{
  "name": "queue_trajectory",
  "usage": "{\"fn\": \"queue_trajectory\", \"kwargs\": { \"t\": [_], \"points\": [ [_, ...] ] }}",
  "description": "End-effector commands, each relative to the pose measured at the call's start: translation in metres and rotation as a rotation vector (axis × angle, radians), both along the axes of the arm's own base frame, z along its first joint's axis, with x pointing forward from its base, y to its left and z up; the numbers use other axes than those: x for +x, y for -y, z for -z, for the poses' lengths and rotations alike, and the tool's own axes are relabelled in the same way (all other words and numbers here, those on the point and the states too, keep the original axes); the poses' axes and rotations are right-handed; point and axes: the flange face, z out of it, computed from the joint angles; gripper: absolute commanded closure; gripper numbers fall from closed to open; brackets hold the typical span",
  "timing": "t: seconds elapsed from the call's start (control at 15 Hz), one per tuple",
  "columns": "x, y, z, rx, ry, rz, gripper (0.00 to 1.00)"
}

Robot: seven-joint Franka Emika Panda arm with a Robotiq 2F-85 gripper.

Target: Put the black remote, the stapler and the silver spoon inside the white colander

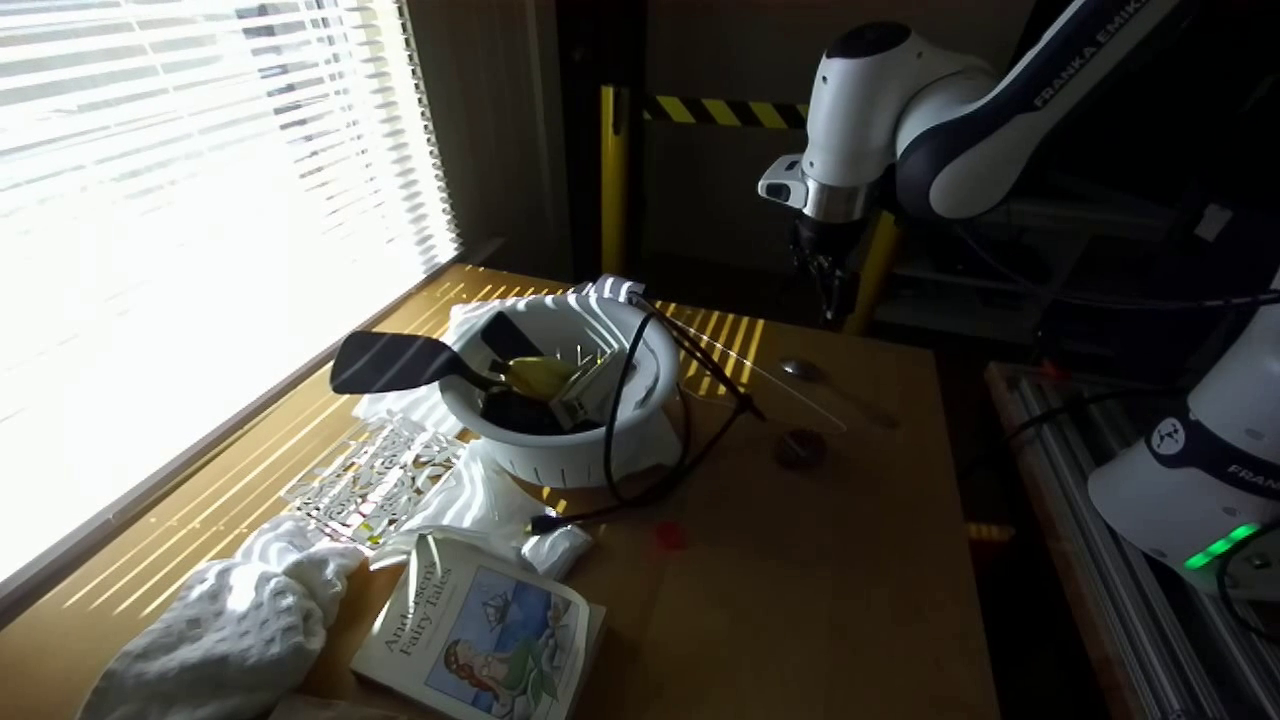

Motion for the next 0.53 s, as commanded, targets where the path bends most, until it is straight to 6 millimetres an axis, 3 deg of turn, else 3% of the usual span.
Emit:
{"fn": "queue_trajectory", "kwargs": {
  "t": [0.0, 0.27, 0.33, 0.47],
  "points": [
    [-0.026, -0.005, 0.014, 0.039, 0.113, 0.161, 0.0],
    [-0.051, -0.015, 0.026, 0.078, 0.243, 0.339, 0.0],
    [-0.035, -0.007, 0.031, 0.077, 0.276, 0.381, 0.0],
    [-0.04, -0.008, 0.028, 0.094, 0.343, 0.475, 0.0]
  ]
}}
